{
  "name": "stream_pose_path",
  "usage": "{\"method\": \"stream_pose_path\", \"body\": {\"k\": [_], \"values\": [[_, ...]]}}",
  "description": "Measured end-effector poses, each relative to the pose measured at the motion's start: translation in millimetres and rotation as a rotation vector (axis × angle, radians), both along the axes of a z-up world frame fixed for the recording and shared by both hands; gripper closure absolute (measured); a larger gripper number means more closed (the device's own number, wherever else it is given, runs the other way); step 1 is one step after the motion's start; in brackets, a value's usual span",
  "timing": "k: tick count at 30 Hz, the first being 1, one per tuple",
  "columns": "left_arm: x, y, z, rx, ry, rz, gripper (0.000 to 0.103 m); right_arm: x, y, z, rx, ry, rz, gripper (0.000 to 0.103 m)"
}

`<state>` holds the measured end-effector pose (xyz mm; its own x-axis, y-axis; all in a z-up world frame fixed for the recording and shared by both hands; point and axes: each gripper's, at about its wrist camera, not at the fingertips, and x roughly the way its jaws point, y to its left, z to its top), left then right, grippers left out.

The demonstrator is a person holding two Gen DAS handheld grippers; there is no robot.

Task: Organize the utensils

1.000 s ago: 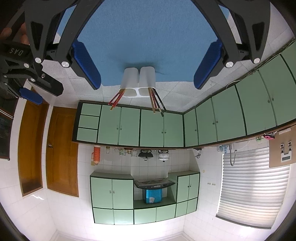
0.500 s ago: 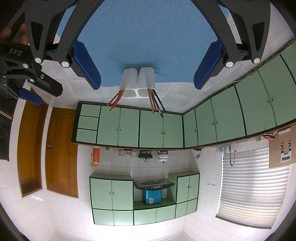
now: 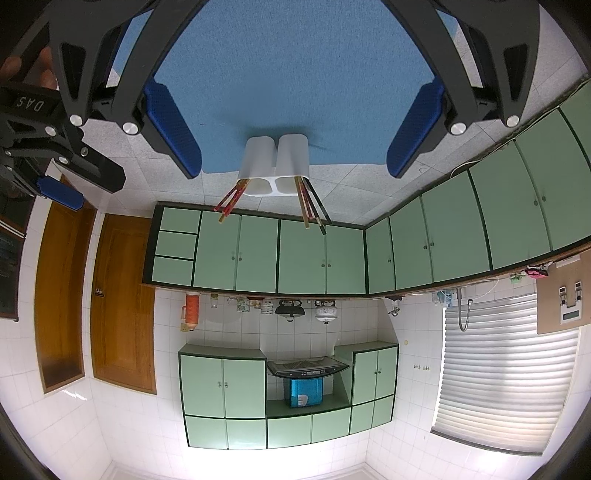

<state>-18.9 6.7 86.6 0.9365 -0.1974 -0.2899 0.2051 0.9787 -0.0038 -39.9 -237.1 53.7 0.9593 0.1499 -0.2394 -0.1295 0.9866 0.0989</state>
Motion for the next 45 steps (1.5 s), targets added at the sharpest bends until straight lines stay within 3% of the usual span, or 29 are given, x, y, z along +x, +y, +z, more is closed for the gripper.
{"method": "stream_pose_path", "body": {"k": [45], "values": [[3,1,-10,0.011,0.009,0.02,0.006,4,1,-12,0.0,0.011,-0.004,0.006]]}}
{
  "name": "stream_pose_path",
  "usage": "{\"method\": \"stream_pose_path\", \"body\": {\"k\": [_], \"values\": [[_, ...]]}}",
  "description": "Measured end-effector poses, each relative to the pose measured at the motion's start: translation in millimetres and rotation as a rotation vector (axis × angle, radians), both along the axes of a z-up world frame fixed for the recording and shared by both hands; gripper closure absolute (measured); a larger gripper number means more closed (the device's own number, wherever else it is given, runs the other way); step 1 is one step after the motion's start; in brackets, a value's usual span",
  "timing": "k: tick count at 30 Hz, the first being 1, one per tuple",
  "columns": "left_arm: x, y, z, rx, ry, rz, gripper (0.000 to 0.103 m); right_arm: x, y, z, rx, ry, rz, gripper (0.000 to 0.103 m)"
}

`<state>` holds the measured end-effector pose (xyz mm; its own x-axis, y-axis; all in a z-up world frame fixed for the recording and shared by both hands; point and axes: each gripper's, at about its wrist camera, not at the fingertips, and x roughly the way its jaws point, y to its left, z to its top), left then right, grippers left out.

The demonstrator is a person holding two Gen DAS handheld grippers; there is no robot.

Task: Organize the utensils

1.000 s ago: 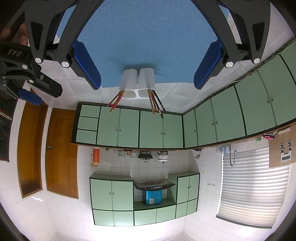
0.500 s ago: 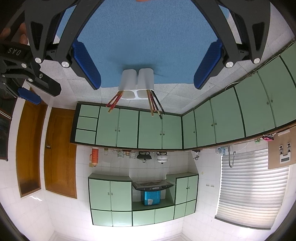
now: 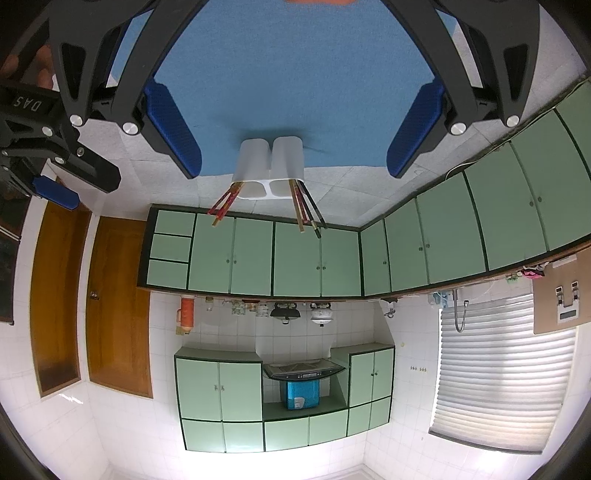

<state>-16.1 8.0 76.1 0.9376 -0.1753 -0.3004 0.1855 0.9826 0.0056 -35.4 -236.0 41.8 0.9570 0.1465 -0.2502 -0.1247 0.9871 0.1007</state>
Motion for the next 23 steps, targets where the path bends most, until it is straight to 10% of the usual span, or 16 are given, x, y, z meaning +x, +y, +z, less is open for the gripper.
{"method": "stream_pose_path", "body": {"k": [23], "values": [[2.8,-2.6,0.6,-0.001,0.011,0.0,0.006,1.5,-0.8,-2.7,0.004,0.003,-0.002,0.006]]}}
